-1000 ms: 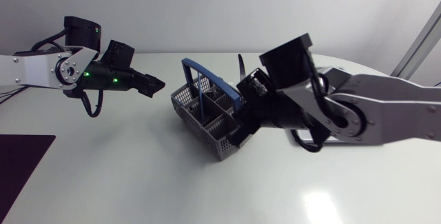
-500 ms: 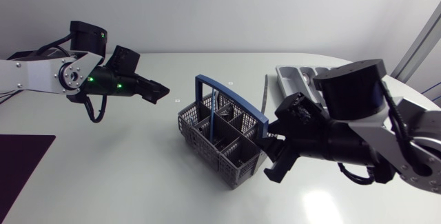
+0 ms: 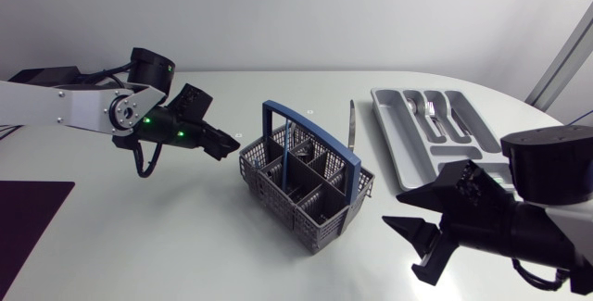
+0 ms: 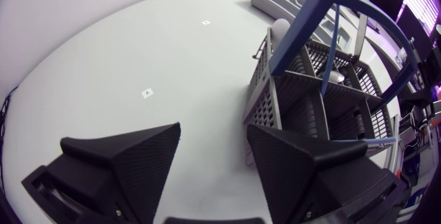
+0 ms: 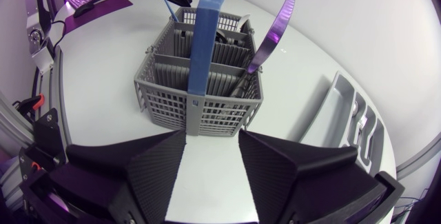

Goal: Unload the cutlery basket into the drawer organizer.

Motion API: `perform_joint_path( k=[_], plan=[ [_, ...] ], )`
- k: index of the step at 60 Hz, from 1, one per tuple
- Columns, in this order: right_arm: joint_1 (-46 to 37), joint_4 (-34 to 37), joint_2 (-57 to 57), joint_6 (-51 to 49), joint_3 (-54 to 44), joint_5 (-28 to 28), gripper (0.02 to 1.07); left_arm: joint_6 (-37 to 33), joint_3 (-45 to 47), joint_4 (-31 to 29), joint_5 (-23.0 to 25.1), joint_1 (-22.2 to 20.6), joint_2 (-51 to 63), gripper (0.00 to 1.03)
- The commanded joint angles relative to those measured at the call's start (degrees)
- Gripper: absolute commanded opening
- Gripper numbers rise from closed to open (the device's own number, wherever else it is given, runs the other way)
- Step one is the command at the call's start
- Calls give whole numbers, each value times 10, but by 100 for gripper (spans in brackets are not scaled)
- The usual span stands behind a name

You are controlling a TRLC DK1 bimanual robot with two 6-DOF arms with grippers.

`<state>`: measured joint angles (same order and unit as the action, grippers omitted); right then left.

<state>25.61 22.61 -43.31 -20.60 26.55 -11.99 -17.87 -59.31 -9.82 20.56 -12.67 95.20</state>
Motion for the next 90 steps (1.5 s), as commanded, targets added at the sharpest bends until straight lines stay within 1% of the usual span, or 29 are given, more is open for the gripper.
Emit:
perform_joint_path(
  k=[1, 2, 6, 7, 18, 25, 36, 48, 59, 66, 68, 72, 74, 75, 77, 79, 80, 83, 85, 87, 90],
  plan=[
    [-9, -29, -47, -25, -14, -6, 27, -11, -18, -9, 0, -11, 20, 40],
    [-12, -36, -59, -28, -14, -9, 25, -11, -20, -13, 0, -14, 24, 37],
    [-21, -60, -93, -30, -16, -22, 25, -14, -25, -22, 0, -18, 34, 31],
    [-22, -79, -114, -30, -16, -24, 25, -20, -27, -27, 0, -24, 38, 29],
    [-22, -154, -220, -11, 16, -24, 25, -38, -19, -38, 2, -40, 37, 29],
    [-22, -182, -276, 3, 54, -24, 25, -49, -10, -49, 26, -38, 24, 29],
    [-15, -198, -342, 15, 116, -24, 25, -66, 16, -58, 59, -23, -2, 29],
    [-15, -198, -419, 14, 192, -23, 25, -84, 48, -68, 77, -6, -31, 29],
    [-22, -195, -502, 8, 272, -22, 25, -95, 92, -71, 82, 0, -70, 29],
    [-22, -193, -528, 8, 293, -20, 25, -104, 110, -71, 82, 8, -85, 29],
    [-22, -193, -530, 8, 293, -19, 25, -112, 112, -70, 82, 9, -86, 30],
    [-23, -195, -530, 6, 286, -14, 26, -123, 117, -70, 79, 20, -94, 38],
    [-27, -195, -528, 6, 280, -13, 30, -128, 119, -70, 77, 25, -104, 42],
    [-30, -195, -526, 5, 276, -13, 35, -132, 122, -69, 72, 30, -114, 47],
    [-35, -195, -520, 2, 268, -12, 43, -137, 124, -68, 64, 36, -126, 53],
    [-42, -194, -508, -1, 256, -10, 56, -143, 127, -66, 56, 41, -143, 60],
    [-45, -195, -503, -3, 251, -9, 60, -145, 130, -64, 51, 45, -154, 63],
    [-52, -195, -484, -9, 236, -7, 76, -149, 134, -60, 43, 50, -174, 67],
    [-59, -194, -468, -13, 224, -4, 86, -150, 142, -50, 41, 56, -201, 72],
    [-64, -194, -454, -17, 214, -4, 90, -152, 146, -49, 40, 58, -216, 74],
    [-69, -192, -433, -22, 199, -2, 92, -157, 152, -47, 33, 57, -247, 77]
  ],
)
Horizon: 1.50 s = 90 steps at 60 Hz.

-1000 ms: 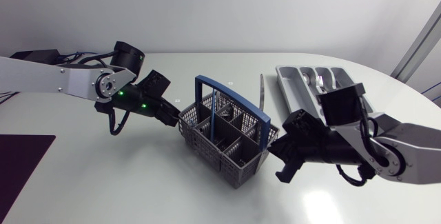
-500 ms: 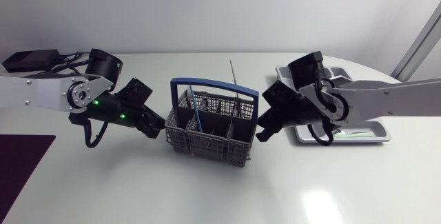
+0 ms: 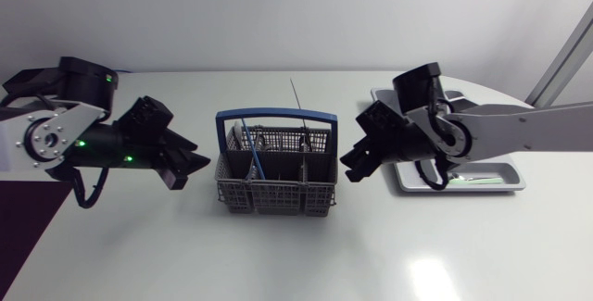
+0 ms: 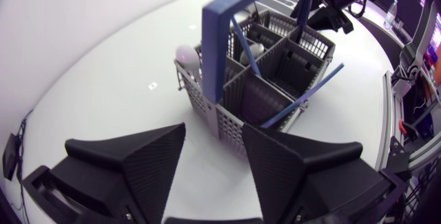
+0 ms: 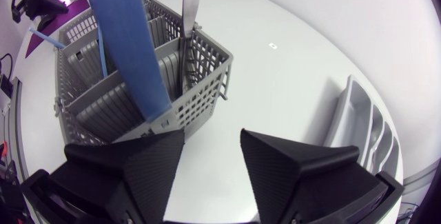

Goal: Unload the cutlery basket into the drawer organizer.

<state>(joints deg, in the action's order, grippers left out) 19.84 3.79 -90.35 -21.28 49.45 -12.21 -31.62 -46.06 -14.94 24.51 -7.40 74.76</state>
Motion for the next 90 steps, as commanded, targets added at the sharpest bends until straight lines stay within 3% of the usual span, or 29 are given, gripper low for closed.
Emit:
perform_joint_path(
  k=[1, 8, 17, 27, 36, 51, 65, 70, 90],
  plan=[
    [-12, -3, 44, -17, -35, 2, 92, -20, 20, 4, -8, 5, -46, 77],
    [-16, 17, 95, -21, -59, 3, 92, -25, 41, 10, -10, -21, -110, 80],
    [-9, 47, 154, -22, -78, 3, 92, -29, 66, 8, -39, -107, -153, 80],
    [26, 75, 198, -10, -90, 3, 92, -31, 73, 32, -83, -189, -139, 80],
    [57, 82, 214, 2, -95, 10, 92, -34, 77, 87, -134, -230, -98, 80],
    [84, 82, 216, 14, -97, 21, 92, -41, 87, 141, -168, -251, -55, 79],
    [115, 75, 206, 27, -94, 35, 92, -42, 89, 163, -168, -247, -43, 60],
    [124, 74, 202, 29, -93, 37, 92, -42, 91, 168, -168, -246, -41, 59],
    [136, 73, 199, 31, -90, 44, 92, -42, 99, 184, -168, -246, -37, 37]
  ],
)
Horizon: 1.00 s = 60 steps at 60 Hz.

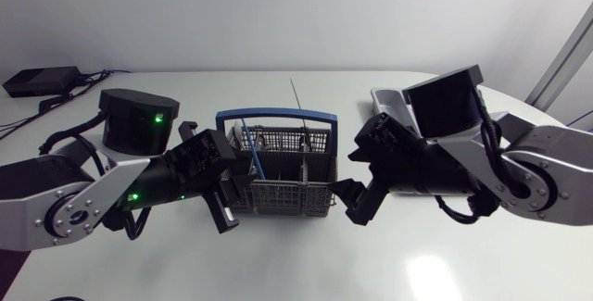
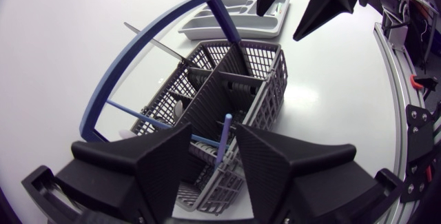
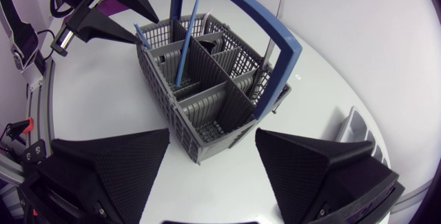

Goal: Unload the cutlery basket into the drawer organizer.

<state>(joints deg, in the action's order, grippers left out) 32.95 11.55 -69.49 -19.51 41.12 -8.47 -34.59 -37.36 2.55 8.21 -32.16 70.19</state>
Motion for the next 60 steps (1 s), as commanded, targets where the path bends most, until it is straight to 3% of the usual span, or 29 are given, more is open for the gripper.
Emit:
perform_joint_path(
  k=[1, 22, 38, 60],
  plan=[
    [4, -5, -10, 13, -7, 6, 92, -13, 12, 9, -5, 2, 8, 36],
    [12, -10, -13, 16, -10, 8, 92, -14, 19, 17, -5, -4, 12, 24],
    [19, -12, -18, 19, -10, 12, 92, -16, 22, 18, -5, -8, 12, 4],
    [44, 3, -10, 24, 12, 27, 92, 0, 20, 8, -5, 0, -123, 4]
  ],
)
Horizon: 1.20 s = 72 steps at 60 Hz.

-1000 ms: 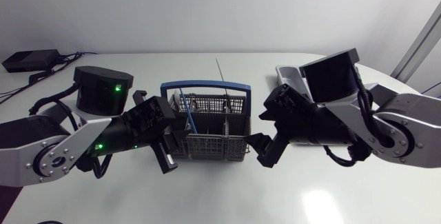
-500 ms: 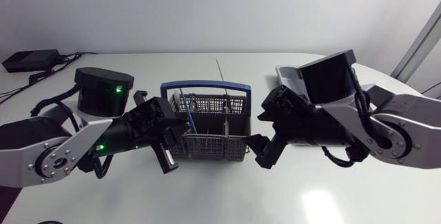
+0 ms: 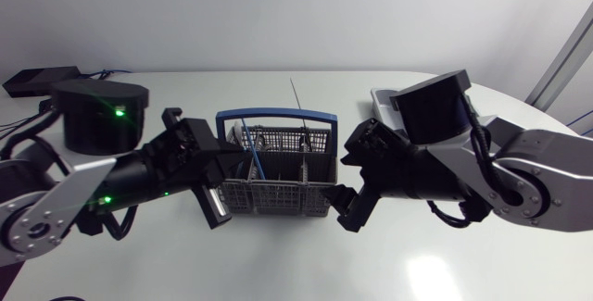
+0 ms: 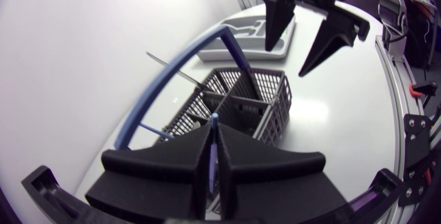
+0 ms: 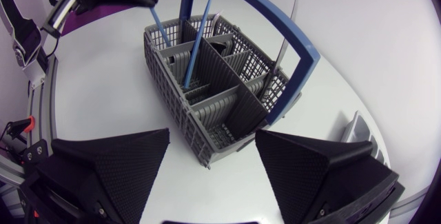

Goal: Unload the cutlery basket into the drawer organizer.

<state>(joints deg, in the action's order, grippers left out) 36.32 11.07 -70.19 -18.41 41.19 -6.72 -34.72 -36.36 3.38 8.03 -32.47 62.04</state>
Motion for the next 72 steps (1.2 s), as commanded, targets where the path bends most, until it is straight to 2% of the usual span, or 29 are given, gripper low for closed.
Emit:
perform_joint_path(
  k=[1, 14, 29, 32, 39, 40, 52, 59, 63, 72],
  plan=[
    [13, 9, -3, 14, 12, 10, 92, 2, 10, -1, -3, 3, -43, 4],
    [36, 24, 15, 31, 34, 14, 92, 70, -45, -51, -5, 5, -131, 4],
    [44, 67, 57, 50, 85, 0, 92, 195, -143, -145, 22, -1, -136, 4],
    [46, 79, 66, 56, 96, -15, 92, 229, -177, -181, 55, 4, -125, 4],
    [49, 86, 73, 66, 109, -36, 92, 276, -216, -221, 114, 22, -99, 4],
    [50, 87, 73, 69, 112, -43, 92, 289, -225, -230, 137, 31, -90, 4],
    [55, 98, 54, 80, 141, -93, 92, 330, -249, -256, 228, 57, -42, 4],
    [54, 98, 37, 88, 154, -121, 92, 355, -267, -276, 306, 81, 4, 4],
    [55, 98, 30, 90, 162, -133, 92, 363, -274, -278, 334, 90, 21, 4],
    [54, 104, 15, 94, 177, -155, 90, 377, -282, -277, 365, 95, 51, 4]
  ],
)
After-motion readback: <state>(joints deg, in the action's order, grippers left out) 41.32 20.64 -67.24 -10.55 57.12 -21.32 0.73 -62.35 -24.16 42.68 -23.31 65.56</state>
